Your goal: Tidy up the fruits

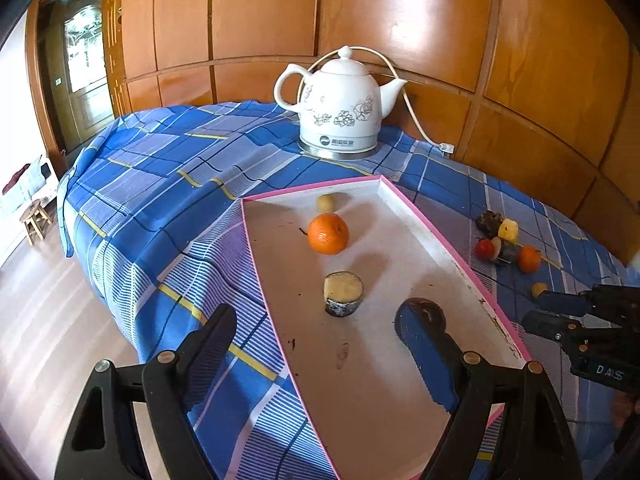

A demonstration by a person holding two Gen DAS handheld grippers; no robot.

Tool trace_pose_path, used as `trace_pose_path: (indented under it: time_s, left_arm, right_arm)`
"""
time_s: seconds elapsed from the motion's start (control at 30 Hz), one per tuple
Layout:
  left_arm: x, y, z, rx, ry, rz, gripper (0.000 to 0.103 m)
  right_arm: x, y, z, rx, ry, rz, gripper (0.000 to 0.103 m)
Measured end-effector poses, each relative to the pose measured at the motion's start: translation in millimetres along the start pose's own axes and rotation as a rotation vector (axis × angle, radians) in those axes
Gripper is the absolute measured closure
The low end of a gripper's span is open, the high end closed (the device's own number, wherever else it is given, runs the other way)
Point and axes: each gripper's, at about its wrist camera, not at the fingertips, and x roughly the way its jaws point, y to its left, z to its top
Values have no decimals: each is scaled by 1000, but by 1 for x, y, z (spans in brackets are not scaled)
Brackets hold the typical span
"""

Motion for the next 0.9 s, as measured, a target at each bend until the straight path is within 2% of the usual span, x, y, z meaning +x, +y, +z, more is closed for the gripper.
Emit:
trace_pose_path:
  time_s: [0.6, 0.9]
  left_arm:
    - [0, -26, -4, 79, 11, -11, 18]
    - [5, -44, -3, 123, 24, -28, 18]
  right_arm:
    - [-22, -53, -13, 26, -9, -105, 66]
    - [-23, -103, -27, 164, -10, -165, 66]
